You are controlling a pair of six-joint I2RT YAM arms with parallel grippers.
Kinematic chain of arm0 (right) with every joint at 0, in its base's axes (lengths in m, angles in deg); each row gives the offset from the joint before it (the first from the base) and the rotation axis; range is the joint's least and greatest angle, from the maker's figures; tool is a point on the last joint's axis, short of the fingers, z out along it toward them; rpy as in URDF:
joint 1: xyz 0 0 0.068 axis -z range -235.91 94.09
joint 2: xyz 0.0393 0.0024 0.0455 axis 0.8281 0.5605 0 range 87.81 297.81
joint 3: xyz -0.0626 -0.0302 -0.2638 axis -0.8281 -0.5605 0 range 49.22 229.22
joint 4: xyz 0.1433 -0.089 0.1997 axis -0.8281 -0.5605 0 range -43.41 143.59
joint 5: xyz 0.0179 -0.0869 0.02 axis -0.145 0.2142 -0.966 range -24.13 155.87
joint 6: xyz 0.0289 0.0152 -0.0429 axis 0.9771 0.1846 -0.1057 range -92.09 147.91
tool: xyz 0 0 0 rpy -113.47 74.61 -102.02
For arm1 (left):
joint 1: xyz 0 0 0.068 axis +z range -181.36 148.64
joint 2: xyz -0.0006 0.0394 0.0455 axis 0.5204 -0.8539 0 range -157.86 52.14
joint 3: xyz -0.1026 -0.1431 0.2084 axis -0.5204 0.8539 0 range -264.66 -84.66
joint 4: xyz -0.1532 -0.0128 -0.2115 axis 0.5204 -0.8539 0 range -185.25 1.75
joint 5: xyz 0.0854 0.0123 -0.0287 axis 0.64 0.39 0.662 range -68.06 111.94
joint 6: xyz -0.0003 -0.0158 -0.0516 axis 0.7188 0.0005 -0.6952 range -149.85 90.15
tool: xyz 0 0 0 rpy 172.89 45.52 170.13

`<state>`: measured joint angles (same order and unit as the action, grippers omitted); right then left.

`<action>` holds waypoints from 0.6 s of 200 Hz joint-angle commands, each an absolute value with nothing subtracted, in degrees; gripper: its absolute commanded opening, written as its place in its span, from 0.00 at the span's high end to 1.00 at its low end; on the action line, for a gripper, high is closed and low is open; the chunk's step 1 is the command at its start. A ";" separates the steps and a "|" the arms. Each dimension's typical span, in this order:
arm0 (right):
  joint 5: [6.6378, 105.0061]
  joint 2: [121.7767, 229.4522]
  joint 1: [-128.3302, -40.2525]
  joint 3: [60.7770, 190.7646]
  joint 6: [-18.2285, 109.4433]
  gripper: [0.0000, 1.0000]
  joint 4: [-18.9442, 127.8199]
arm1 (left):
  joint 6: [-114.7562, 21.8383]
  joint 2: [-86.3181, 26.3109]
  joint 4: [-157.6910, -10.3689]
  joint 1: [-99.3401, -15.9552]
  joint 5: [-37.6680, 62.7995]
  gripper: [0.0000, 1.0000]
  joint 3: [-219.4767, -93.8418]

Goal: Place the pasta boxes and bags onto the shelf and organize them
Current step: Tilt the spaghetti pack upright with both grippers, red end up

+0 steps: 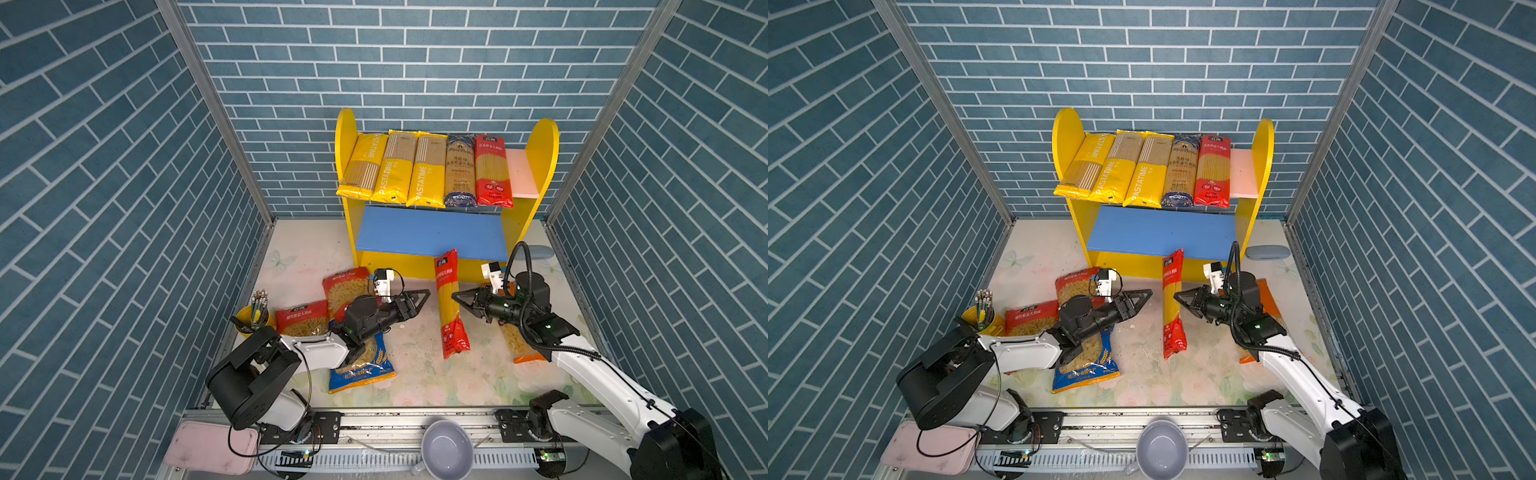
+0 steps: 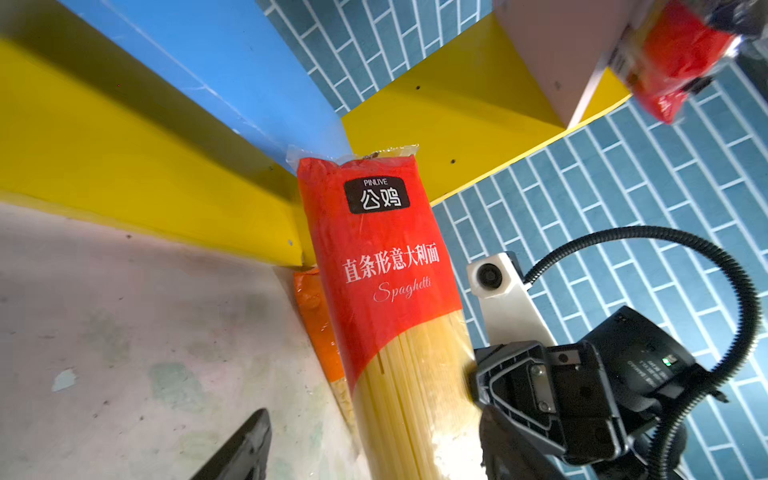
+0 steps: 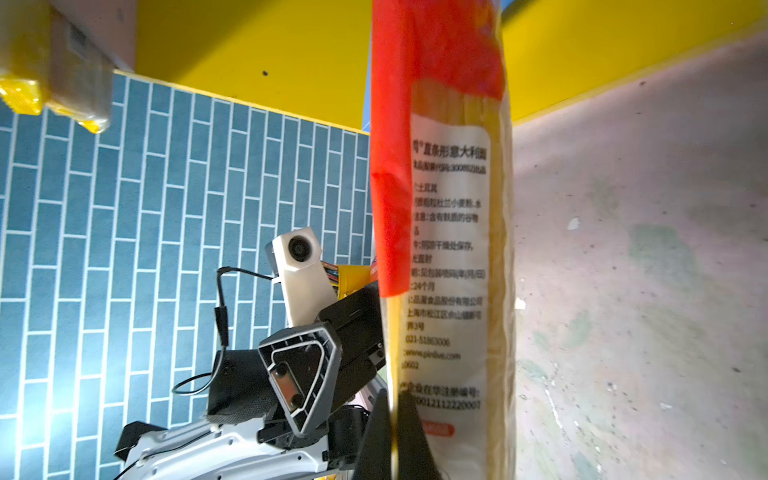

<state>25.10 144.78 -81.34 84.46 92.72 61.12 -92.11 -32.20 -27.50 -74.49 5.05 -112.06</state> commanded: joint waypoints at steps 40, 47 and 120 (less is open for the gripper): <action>20.73 143.86 -85.67 91.91 99.24 1.00 80.70 | -94.81 -29.99 -24.06 -74.16 2.98 0.16 -113.60; 20.67 144.25 -86.08 91.85 100.16 1.00 82.40 | -94.93 -30.20 -23.81 -74.16 2.93 0.16 -113.66; 20.18 145.17 -88.78 90.90 102.76 1.00 87.22 | -96.87 -30.65 -16.46 -74.16 1.08 0.16 -117.94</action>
<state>22.37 146.55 -88.11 87.22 100.07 74.54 -96.20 -30.86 -21.84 -74.27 3.13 -115.38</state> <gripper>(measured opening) 0.052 0.840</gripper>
